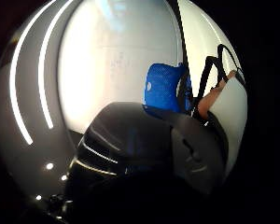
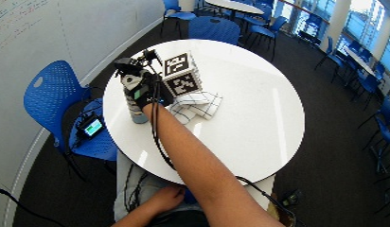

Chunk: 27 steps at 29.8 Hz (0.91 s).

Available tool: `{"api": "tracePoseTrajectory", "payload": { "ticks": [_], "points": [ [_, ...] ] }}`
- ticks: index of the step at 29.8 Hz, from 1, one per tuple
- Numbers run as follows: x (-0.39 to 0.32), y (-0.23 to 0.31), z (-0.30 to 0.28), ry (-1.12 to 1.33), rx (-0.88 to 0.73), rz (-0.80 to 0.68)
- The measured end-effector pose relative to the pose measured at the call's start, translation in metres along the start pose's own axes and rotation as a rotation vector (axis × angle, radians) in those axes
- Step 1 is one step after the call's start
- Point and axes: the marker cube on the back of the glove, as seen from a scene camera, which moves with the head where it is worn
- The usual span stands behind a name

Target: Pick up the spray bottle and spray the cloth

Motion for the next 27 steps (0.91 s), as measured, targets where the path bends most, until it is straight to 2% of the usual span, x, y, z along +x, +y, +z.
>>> {"api": "tracePoseTrajectory", "payload": {
  "ticks": [15, 27],
  "points": [
    [0.021, 0.004, 0.0, 0.02, 0.009, 0.037],
    [0.062, 0.012, 0.006, -0.015, -0.085, 0.132]
  ]
}}
